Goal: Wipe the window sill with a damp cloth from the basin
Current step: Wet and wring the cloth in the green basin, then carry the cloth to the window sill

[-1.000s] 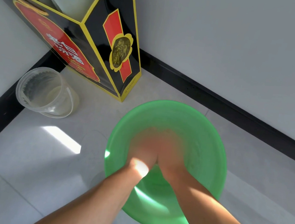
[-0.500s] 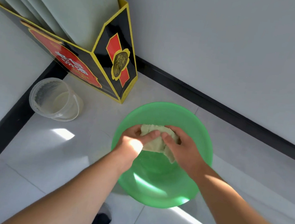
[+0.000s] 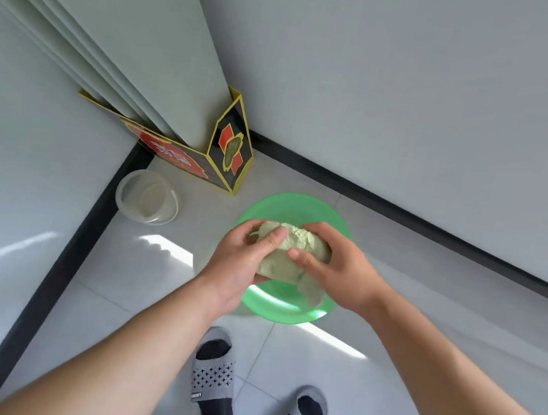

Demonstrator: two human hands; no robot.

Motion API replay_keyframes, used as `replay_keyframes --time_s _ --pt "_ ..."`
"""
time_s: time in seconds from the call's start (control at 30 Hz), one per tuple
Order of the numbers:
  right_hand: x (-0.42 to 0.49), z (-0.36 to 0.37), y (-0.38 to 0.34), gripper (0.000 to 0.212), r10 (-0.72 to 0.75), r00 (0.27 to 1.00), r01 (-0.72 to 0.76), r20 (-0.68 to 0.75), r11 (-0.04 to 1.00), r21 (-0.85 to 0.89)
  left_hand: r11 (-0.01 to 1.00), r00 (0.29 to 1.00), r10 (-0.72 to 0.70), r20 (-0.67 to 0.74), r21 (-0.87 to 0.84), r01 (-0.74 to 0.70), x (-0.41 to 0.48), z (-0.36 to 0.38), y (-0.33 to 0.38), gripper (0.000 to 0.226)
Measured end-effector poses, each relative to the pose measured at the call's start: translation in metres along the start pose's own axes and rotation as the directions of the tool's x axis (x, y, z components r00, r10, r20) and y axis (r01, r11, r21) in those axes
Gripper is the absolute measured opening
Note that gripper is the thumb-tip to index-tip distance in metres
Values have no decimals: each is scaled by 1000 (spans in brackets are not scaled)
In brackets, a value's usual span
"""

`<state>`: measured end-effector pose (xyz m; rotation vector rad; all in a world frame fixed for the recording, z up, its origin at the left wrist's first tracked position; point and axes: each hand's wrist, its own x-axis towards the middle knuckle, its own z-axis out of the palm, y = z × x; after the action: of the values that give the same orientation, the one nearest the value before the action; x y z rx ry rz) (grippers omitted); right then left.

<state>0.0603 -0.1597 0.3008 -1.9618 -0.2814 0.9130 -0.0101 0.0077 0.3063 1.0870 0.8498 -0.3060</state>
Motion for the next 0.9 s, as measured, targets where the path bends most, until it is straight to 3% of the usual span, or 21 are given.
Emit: replay_keyframes --time_s 0.17,0.33,0.5,0.6,0.77,0.9 --pt "-45 -28 -74 28 42 993 -34 -107 997 76 985 990 141 -25 101 -137 -62 21 62 41" --pt "-99 -66 -138 28 120 953 -22 -278 943 331 934 958 282 52 214 -286 -112 57 121 27" --pt "-154 -137 -173 43 155 969 -23 -193 832 554 859 910 397 118 303 -414 -146 135 167 22" --pt "-185 -192 -179 40 150 956 2 -253 856 517 790 879 437 190 386 -476 -162 195 185 20" --pt "-242 -311 -161 35 148 874 107 -463 870 480 663 791 398 465 450 -598 -191 323 185 30" --pt "-274 -420 -111 35 144 842 74 -521 924 375 673 789 263 556 480 -563 -192 432 154 37"
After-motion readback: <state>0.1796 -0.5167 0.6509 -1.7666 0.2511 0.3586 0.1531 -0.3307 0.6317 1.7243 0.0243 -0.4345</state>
